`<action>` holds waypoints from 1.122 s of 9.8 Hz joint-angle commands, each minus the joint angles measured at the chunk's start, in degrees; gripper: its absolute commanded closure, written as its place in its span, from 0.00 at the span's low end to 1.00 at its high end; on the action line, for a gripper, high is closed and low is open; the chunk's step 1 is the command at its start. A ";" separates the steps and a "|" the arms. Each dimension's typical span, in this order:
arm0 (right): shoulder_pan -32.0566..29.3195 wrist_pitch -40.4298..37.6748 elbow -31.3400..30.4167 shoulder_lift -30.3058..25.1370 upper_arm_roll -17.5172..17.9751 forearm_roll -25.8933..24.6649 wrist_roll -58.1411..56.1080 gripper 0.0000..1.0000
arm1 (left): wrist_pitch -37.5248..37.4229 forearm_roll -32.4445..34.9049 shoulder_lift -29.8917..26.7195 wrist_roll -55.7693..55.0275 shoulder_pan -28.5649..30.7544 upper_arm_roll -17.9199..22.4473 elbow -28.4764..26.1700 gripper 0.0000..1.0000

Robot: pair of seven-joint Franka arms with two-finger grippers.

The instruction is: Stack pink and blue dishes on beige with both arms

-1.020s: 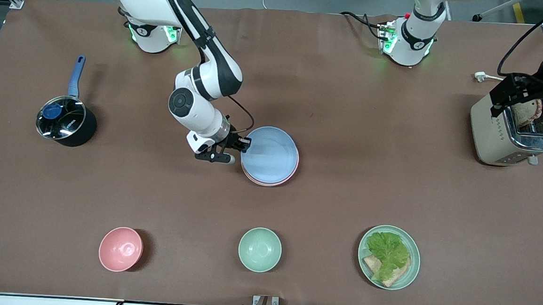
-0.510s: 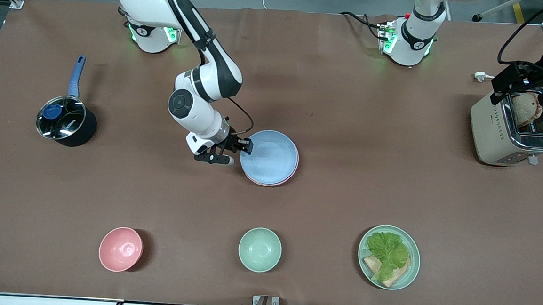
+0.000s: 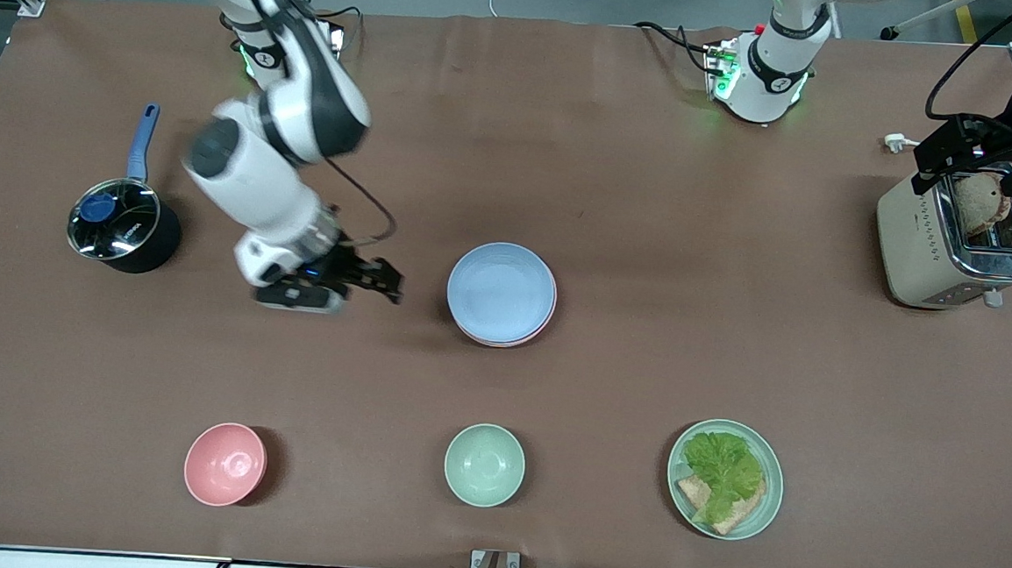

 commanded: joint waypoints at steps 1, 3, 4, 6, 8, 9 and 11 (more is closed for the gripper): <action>-8.18 -9.67 -0.03 -7.91 0.86 -10.09 0.38 0.00 | -0.30 -0.74 0.32 0.18 -0.61 -0.35 -1.76 0.00; -15.21 -21.88 9.43 -7.76 1.03 -12.15 -1.19 0.00 | -0.47 -0.56 0.15 -0.26 -0.35 -1.76 -1.68 0.00; -18.99 -26.11 13.40 -7.75 1.03 -12.16 -2.86 0.00 | -0.47 -0.56 0.24 -0.70 -0.44 -1.85 -1.59 0.00; -23.40 -33.14 19.04 -8.10 0.60 -12.07 -4.97 0.00 | -0.47 -0.74 0.15 -0.17 0.00 -1.67 -1.59 0.00; -23.68 -41.78 26.32 -8.19 -0.63 -11.89 -5.77 0.00 | -1.00 -0.91 0.06 -0.70 0.44 -1.32 -1.68 0.00; -23.68 -42.50 27.66 -8.02 -1.59 -11.98 -9.43 0.00 | -1.00 -0.91 0.06 -0.70 0.61 -1.32 -1.68 0.00; -23.42 -45.48 26.63 -8.01 -3.45 -11.63 -13.33 0.00 | -1.00 -1.00 0.15 -0.70 0.79 -1.32 -1.68 0.00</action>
